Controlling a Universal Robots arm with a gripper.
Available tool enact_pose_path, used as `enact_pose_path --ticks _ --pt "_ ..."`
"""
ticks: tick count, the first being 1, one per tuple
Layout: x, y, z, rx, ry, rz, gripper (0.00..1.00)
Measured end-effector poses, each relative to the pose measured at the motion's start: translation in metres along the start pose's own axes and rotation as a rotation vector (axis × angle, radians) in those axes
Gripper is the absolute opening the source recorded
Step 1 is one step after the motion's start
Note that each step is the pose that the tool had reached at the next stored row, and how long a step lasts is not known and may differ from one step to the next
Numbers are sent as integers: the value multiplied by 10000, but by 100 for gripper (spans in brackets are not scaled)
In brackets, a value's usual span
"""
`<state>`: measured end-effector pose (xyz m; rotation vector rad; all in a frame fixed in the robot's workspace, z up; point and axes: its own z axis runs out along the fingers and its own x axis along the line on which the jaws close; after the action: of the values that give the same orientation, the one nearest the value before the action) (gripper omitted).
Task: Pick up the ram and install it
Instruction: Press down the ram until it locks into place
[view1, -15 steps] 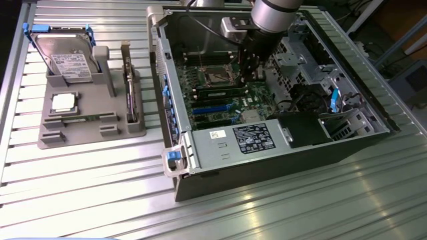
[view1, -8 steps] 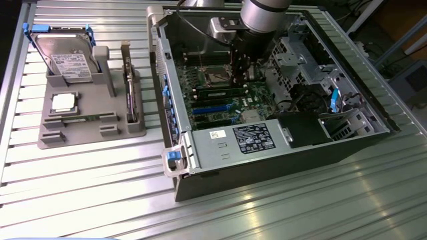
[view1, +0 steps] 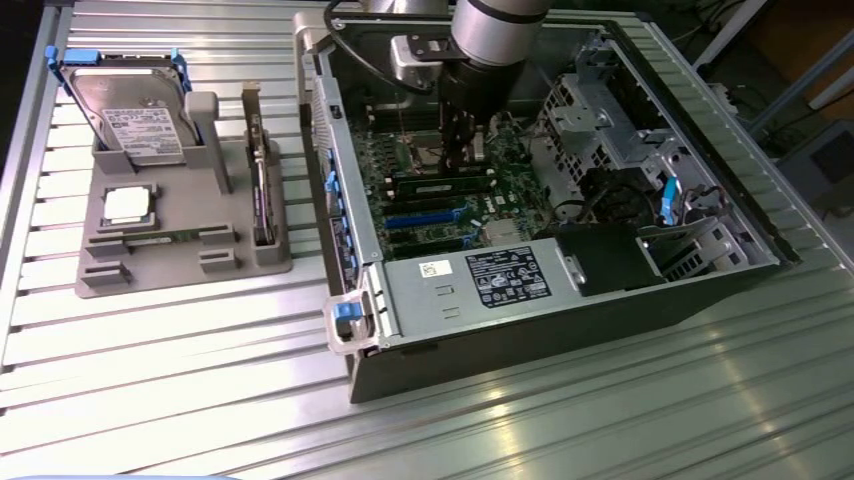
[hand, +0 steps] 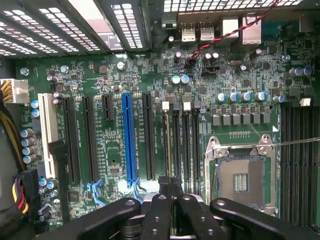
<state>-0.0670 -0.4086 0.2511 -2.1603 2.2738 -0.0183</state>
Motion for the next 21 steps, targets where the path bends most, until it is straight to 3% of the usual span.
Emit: enact_pose_path --ticks 6,21 --pt "1 2 11 0 0 0 11" --pt "0 3 147 1 25 0 11"
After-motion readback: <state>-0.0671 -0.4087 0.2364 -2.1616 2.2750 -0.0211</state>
